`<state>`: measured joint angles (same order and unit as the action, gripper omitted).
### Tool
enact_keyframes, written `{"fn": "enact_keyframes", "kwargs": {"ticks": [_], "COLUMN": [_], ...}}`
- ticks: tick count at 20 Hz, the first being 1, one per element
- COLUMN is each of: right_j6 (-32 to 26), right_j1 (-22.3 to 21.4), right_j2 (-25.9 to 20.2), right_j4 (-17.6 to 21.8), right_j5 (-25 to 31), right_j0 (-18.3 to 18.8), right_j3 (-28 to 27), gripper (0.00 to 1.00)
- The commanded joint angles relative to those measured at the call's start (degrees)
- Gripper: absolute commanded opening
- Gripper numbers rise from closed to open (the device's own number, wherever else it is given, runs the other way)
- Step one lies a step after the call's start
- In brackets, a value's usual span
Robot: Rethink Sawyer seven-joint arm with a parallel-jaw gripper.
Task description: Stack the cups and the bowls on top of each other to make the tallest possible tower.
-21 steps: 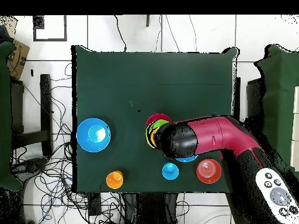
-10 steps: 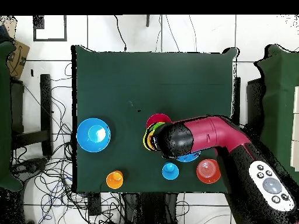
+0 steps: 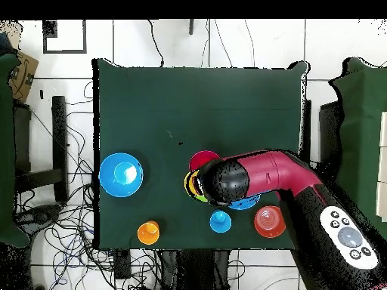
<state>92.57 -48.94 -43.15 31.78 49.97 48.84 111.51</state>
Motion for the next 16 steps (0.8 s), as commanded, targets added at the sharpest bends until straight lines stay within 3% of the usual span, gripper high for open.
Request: {"fn": "enact_keyframes", "kwargs": {"ticks": [1, 16], "right_j6": [-7.84, -11.35], "right_j1": [-0.22, -6.37], "right_j2": [-0.15, -7.09], "right_j4": [3.44, -3.23], "right_j5": [2.56, 2.41], "right_j0": [-1.23, 4.69], "right_j3": [0.37, 1.93], "gripper": [0.0, 0.0]}}
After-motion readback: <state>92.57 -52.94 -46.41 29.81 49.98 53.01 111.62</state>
